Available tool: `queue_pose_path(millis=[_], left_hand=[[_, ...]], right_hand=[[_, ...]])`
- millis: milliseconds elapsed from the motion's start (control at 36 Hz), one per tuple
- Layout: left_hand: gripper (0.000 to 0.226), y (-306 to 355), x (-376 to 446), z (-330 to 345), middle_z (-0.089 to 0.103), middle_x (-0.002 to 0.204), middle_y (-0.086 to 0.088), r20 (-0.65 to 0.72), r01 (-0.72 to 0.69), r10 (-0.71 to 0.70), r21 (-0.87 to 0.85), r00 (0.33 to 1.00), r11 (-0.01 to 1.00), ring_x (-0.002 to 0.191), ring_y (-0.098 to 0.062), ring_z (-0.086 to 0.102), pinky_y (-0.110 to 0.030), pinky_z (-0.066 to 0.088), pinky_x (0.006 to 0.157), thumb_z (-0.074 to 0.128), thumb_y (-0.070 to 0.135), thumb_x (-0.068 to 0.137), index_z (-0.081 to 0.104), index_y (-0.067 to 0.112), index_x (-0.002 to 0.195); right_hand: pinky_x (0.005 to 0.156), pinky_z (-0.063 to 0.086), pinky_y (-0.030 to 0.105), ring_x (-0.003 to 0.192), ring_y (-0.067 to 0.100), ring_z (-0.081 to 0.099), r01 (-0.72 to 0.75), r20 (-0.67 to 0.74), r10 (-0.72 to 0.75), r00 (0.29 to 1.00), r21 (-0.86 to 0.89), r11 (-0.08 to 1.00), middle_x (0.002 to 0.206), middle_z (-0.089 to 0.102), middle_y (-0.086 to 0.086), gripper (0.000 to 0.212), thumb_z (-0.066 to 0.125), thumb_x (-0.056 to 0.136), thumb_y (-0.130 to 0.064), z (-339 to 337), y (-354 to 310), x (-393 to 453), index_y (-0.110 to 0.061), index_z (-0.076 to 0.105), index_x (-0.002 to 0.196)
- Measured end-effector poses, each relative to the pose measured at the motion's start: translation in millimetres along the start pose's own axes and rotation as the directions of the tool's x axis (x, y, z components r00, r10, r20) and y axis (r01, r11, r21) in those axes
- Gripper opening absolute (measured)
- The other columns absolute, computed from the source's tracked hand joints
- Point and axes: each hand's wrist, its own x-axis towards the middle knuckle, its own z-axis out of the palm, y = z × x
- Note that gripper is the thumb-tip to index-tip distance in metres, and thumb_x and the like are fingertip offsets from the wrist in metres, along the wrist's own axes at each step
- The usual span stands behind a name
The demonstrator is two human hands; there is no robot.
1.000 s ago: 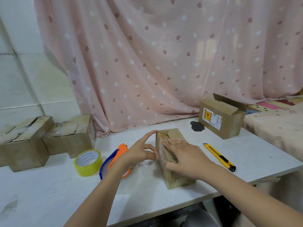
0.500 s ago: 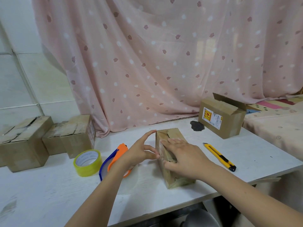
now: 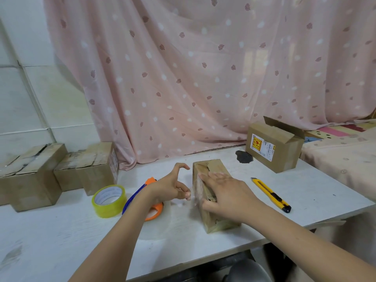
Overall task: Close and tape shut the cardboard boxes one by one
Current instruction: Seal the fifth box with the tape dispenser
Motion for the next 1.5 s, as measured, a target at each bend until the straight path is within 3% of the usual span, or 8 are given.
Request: queue_pose_path(millis=[306, 500, 694, 944, 1222, 1333, 1417, 1500], left_hand=[[0.053, 12, 4, -15, 0.075, 0.089, -0.008, 0.002, 0.188, -0.188, -0.027, 0.982, 0.982, 0.078, -0.016, 0.066, -0.028, 0.053, 0.075, 0.069, 0.002, 0.086, 0.04, 0.027, 0.123], [0.05, 13, 16, 4, 0.076, 0.086, 0.001, -0.068, 0.17, -0.168, 0.031, 0.984, 0.985, 0.097, -0.021, 0.07, -0.034, 0.053, 0.087, 0.07, 0.004, 0.079, 0.046, 0.029, 0.116], [0.051, 19, 19, 18, 0.075, 0.101, -0.013, -0.098, 0.159, -0.162, -0.032, 0.982, 0.987, 0.08, -0.015, 0.064, -0.027, 0.046, 0.074, 0.07, -0.001, 0.081, 0.041, 0.014, 0.121], [0.056, 30, 13, 39, 0.06, 0.088, -0.008, -0.252, 0.16, -0.107, 0.199, 0.962, 0.967, 0.076, -0.022, 0.05, -0.029, 0.043, 0.064, 0.077, 0.011, 0.076, 0.039, 0.015, 0.118], [0.025, 42, 7, 26, 0.064, 0.103, -0.017, -0.499, 0.241, -0.217, -0.018, 0.839, 0.97, 0.071, -0.022, 0.062, -0.034, 0.057, 0.062, 0.071, 0.007, 0.087, 0.053, 0.013, 0.104], [0.026, 61, 3, 23, 0.071, 0.098, -0.016, -0.382, 0.31, -0.377, -0.228, 0.844, 0.923, 0.072, -0.033, 0.075, -0.041, 0.063, 0.076, 0.053, 0.02, 0.101, 0.059, -0.001, 0.115], [0.06, 79, -2, 26, 0.07, 0.108, -0.018, -0.233, 0.434, -0.466, -0.175, 0.854, 0.884, 0.069, -0.033, 0.074, -0.042, 0.061, 0.078, 0.042, 0.047, 0.104, 0.045, -0.004, 0.135], [0.072, 93, 1, 35, 0.064, 0.121, -0.024, -0.133, 0.465, -0.489, -0.176, 0.862, 0.868, 0.084, -0.038, 0.072, -0.043, 0.06, 0.08, 0.036, 0.055, 0.102, 0.041, -0.008, 0.138]], right_hand=[[0.118, 0.024, 0.035, 0.153, 0.019, 0.014, 0.002, 0.01, -0.002, 1.0, 0.04, 0.999, 0.167, 0.015, -0.001, 0.078, 0.041, 0.09, -0.061, -2, -1, 0, -0.037, 0.012, 0.158], [0.117, 0.026, 0.037, 0.153, 0.02, 0.014, 0.007, -0.007, -0.006, 1.0, 0.042, 0.999, 0.166, 0.017, 0.0, 0.078, 0.042, 0.09, -0.062, -1, -2, 1, -0.036, 0.013, 0.158], [0.115, 0.028, 0.037, 0.153, 0.021, 0.014, -0.003, -0.025, 0.004, 1.0, 0.032, 0.999, 0.165, 0.02, 0.0, 0.076, 0.04, 0.092, -0.06, 3, -2, 4, -0.035, 0.013, 0.158], [0.115, 0.028, 0.035, 0.153, 0.023, 0.014, -0.016, 0.008, 0.016, 1.0, 0.025, 1.0, 0.164, 0.022, 0.002, 0.075, 0.04, 0.092, -0.056, -3, -8, 0, -0.033, 0.013, 0.158], [0.117, 0.026, 0.042, 0.153, 0.023, 0.01, -0.056, -0.022, 0.067, 0.998, 0.334, 0.941, 0.163, 0.022, 0.001, 0.065, 0.038, 0.096, -0.065, -9, -2, 7, -0.036, 0.03, 0.154], [0.091, 0.042, 0.03, 0.112, 0.026, 0.056, -0.142, -0.187, 0.312, 0.931, 0.603, 0.785, 0.137, 0.058, 0.012, 0.048, 0.043, 0.102, -0.03, -28, 10, 12, -0.024, 0.045, 0.149], [0.081, 0.043, 0.031, 0.105, 0.029, 0.06, -0.306, -0.054, 0.484, 0.873, 0.712, 0.632, 0.119, 0.063, 0.015, 0.036, 0.049, 0.1, -0.024, -34, 28, 20, -0.008, 0.057, 0.132], [0.057, 0.038, 0.029, 0.064, 0.023, 0.049, -0.467, 0.163, 0.543, 0.824, 0.738, 0.487, 0.079, 0.049, 0.007, 0.022, 0.052, 0.1, -0.029, -32, 38, 29, -0.008, 0.051, 0.091]])
